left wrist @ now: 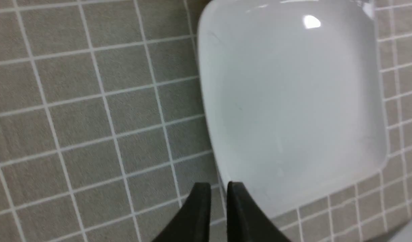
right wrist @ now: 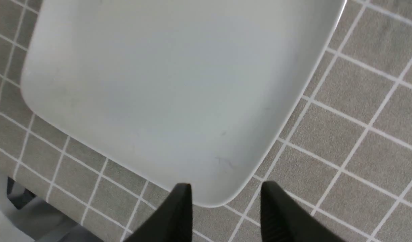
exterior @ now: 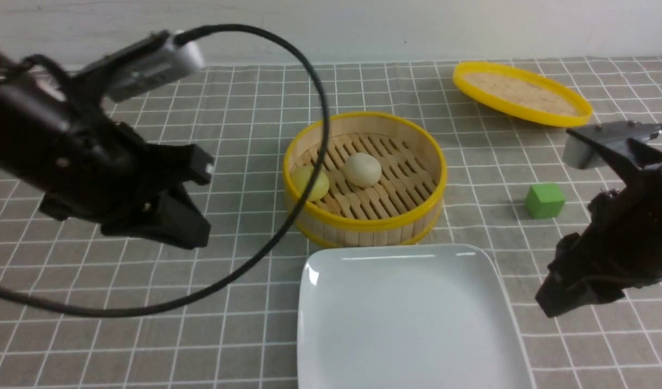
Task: Put the steamed buns into the plate on the grey tablecloth.
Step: 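Reach into the bamboo steamer and grasp a bun with the left gripper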
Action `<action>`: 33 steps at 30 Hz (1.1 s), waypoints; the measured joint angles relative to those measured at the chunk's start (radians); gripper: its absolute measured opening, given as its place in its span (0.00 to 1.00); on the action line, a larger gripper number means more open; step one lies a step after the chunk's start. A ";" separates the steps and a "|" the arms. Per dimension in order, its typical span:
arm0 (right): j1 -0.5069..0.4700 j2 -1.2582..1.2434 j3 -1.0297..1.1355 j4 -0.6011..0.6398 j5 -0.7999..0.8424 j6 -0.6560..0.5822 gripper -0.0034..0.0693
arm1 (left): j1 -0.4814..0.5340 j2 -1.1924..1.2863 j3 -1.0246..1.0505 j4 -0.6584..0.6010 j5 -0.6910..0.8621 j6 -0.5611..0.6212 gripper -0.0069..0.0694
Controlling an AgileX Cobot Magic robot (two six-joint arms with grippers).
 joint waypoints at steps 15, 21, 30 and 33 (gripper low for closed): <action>0.002 0.008 0.000 -0.026 -0.004 0.015 0.51 | -0.266 0.582 -0.619 0.450 -0.002 -0.175 0.70; 0.002 0.008 0.000 -0.026 -0.011 0.021 0.51 | -0.266 0.725 -0.755 0.470 0.022 -0.174 0.70; 0.002 0.008 0.000 -0.026 -0.012 0.026 0.51 | -0.266 0.813 -0.775 0.480 -0.019 -0.171 0.67; 0.002 0.008 0.000 -0.026 -0.012 0.026 0.51 | -0.266 0.839 -0.776 0.480 -0.049 -0.171 0.58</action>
